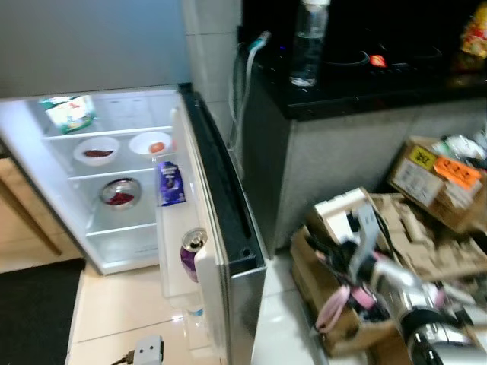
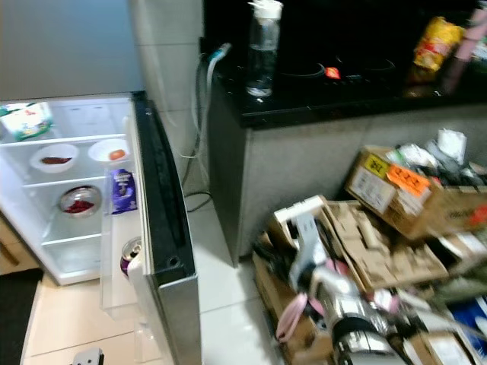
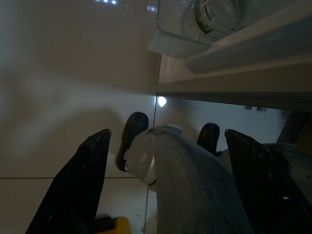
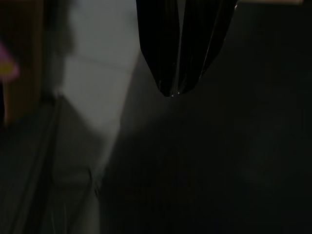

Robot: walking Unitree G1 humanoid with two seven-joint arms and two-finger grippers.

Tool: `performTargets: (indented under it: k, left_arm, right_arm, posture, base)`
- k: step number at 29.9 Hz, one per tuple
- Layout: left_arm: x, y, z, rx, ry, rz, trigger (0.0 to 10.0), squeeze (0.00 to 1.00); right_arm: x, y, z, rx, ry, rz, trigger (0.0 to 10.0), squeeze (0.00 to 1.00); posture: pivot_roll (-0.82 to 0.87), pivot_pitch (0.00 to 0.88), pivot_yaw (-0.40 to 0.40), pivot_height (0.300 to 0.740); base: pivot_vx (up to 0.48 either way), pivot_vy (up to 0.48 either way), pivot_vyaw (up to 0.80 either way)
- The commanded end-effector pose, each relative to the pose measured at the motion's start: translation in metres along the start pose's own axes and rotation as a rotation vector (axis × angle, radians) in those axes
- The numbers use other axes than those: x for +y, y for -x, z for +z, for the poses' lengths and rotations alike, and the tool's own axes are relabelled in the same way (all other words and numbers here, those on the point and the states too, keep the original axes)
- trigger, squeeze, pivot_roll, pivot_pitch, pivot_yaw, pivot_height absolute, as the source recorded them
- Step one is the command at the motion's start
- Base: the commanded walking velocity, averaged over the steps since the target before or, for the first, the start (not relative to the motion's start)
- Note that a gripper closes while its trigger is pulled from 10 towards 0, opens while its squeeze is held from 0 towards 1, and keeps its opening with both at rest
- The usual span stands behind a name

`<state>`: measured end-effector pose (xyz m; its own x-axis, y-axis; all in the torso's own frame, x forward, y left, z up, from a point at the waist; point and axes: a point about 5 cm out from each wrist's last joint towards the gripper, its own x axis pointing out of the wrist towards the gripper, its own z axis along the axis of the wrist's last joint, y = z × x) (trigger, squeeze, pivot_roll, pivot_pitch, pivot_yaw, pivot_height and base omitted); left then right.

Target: Restocking fridge

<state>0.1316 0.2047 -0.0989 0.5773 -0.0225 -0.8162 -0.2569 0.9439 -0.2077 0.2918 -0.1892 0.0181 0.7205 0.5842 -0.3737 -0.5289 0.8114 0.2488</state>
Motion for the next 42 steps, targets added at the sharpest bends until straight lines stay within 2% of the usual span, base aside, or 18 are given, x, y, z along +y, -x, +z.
performTargets:
  k: [1,2,5,6,8,12,16,17,27,36,38,39,41,42]
  left_arm:
    - [0.0,0.001,-0.004,0.009,0.002,0.004,10.0,0.0]
    - [0.0,0.001,-0.004,0.009,0.002,0.004,10.0,0.0]
    - [0.001,0.001,-0.004,0.011,0.002,0.009,10.0,0.0]
    - [0.001,0.001,-0.004,0.011,0.002,0.009,10.0,0.0]
    - [0.002,0.001,-0.004,0.013,-0.002,0.01,10.0,0.0]
    - [0.002,0.001,-0.004,0.013,-0.004,0.009,10.0,0.0]
    - [0.002,0.001,-0.004,0.012,-0.004,0.01,10.0,0.0]
    - [0.001,0.001,-0.004,0.011,-0.004,0.01,10.0,0.0]
    - [0.0,0.001,-0.004,0.013,-0.002,0.01,10.0,0.0]
    - [0.0,0.001,-0.004,0.013,0.002,0.011,10.0,0.0]
    - [0.0,0.001,-0.004,0.012,0.002,0.01,10.0,0.0]
    - [0.0,0.0,-0.004,0.012,0.001,0.01,10.0,0.0]
    - [-0.001,0.0,-0.004,0.012,0.001,0.01,10.0,0.0]
    - [-0.001,0.0,-0.003,0.011,0.001,0.009,10.0,0.0]
  right_arm:
    - [-0.001,0.002,-0.01,0.062,0.005,-0.032,10.0,0.0]
    - [-0.001,0.002,-0.01,0.062,0.005,-0.032,10.0,0.0]
    - [0.001,0.011,-0.037,0.148,-0.022,-0.07,10.0,0.0]
    - [0.001,0.011,-0.037,0.148,-0.022,-0.07,10.0,0.0]
    - [0.004,0.016,-0.055,0.212,-0.019,-0.102,10.0,0.0]
    - [0.005,0.019,-0.062,0.243,-0.014,-0.111,10.0,0.0]
    - [0.005,0.027,-0.078,0.318,-0.005,-0.158,10.0,0.0]
    - [0.006,0.035,-0.091,0.365,-0.019,-0.187,10.0,0.0]
    - [0.01,0.058,-0.125,0.486,-0.064,-0.262,10.0,0.0]
    - [0.014,0.063,-0.132,0.496,-0.095,-0.268,10.0,0.0]
    - [0.018,0.057,-0.128,0.466,-0.099,-0.215,10.0,0.0]
    - [0.019,0.047,-0.118,0.402,-0.097,-0.164,10.0,0.0]
    - [0.02,0.045,-0.116,0.386,-0.096,-0.155,10.0,0.0]
    - [0.02,0.036,-0.102,0.316,-0.109,-0.102,10.0,0.0]
  posture:
    - [-0.06,0.0,-0.034,0.74]
    - [-0.06,0.0,-0.034,0.74]
    - [-0.06,0.0,-0.032,0.74]
    - [-0.06,0.0,-0.032,0.74]
    - [-0.07,0.0,-0.028,0.74]
    - [-0.07,0.0,-0.028,0.74]
    - [-0.07,0.0,-0.028,0.74]
    - [-0.06,0.0,-0.031,0.74]
    - [-0.06,0.0,-0.03,0.74]
    - [-0.06,0.0,-0.028,0.74]
    - [-0.06,0.0,-0.028,0.74]
    - [-0.06,0.0,-0.028,0.74]
    - [-0.06,0.0,-0.028,0.74]
    - [-0.06,0.0,-0.028,0.74]
  base:
    - [0.0,0.0,0.77]
    - [0.0,0.0,0.77]
    - [0.0,0.0,0.77]
    - [0.0,0.0,0.77]
    - [0.0,0.0,0.77]
    - [0.0,0.0,0.77]
    - [0.0,0.0,0.77]
    - [0.0,0.0,0.77]
    - [0.0,0.0,0.77]
    - [0.0,0.0,0.77]
    - [0.0,0.0,0.77]
    - [0.0,0.0,0.76]
    - [0.0,0.0,0.0]
    - [0.0,0.0,0.0]
